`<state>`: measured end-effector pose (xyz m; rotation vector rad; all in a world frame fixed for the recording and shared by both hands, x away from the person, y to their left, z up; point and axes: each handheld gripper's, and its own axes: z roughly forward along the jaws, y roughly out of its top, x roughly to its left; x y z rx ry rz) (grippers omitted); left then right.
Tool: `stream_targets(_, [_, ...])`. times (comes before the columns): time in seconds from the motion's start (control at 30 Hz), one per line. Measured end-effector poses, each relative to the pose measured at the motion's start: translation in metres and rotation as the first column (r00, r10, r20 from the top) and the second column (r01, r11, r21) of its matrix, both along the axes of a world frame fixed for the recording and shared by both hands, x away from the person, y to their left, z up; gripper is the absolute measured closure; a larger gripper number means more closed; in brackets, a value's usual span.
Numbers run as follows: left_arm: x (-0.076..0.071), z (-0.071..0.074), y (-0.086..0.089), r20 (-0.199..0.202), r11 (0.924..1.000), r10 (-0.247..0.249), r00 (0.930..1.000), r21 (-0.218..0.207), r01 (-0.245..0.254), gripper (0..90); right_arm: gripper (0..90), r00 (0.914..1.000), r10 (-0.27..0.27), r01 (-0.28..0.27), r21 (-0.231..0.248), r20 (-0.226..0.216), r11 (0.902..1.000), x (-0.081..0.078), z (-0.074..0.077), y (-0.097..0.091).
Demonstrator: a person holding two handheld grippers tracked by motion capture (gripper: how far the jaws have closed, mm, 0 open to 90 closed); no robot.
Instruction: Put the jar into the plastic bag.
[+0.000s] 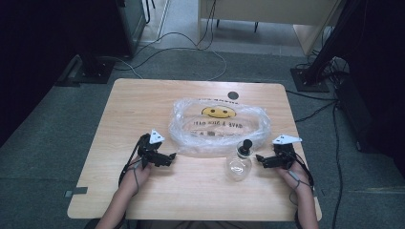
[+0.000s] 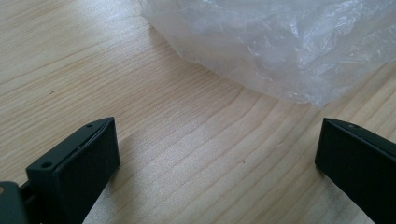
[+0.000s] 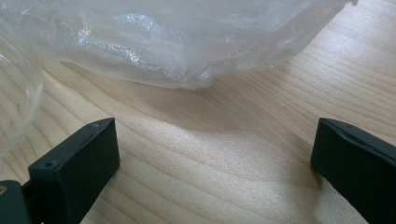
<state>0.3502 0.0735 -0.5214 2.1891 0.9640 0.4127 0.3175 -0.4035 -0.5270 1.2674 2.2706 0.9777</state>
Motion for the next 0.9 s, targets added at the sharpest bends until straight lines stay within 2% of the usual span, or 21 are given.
stream_targets(0.9, [0.0, 0.0, 0.0, 0.0, 1.0, 0.0, 1.0, 0.0, 0.0, 0.0, 1.0, 1.0, -0.008, 0.008, 0.0, 0.001, 1.0, 0.0007, 0.0, 0.0008])
